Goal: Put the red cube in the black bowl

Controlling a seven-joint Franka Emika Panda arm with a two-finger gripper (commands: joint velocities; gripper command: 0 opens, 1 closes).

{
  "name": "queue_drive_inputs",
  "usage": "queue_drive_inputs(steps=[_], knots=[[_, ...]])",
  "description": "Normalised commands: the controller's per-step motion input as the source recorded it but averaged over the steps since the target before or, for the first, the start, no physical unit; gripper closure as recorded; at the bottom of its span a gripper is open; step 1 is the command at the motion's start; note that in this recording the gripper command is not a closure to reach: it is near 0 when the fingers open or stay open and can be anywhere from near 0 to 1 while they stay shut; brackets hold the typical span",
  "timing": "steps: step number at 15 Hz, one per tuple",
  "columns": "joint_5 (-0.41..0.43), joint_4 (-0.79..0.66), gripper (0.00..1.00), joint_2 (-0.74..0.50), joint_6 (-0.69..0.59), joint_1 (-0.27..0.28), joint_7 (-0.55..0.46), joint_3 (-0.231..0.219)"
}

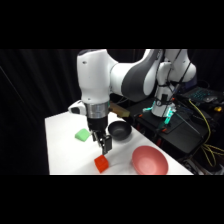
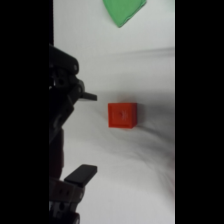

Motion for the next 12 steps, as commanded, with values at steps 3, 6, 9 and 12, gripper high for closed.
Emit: queue_drive_inputs(steps=[3,6,9,12], knots=[[-0.172,0.03,0.0,0.17,0.3,0.123,0.12,-0.103],[-0.185,0.07,0.0,0.18,0.26,0.143,0.19,-0.163],[-0.132,0.09,0.0,0.14,0.19,0.124,0.18,-0.149],[-0.097,0.13,0.0,0.15,0.13,0.12,0.16,-0.118]])
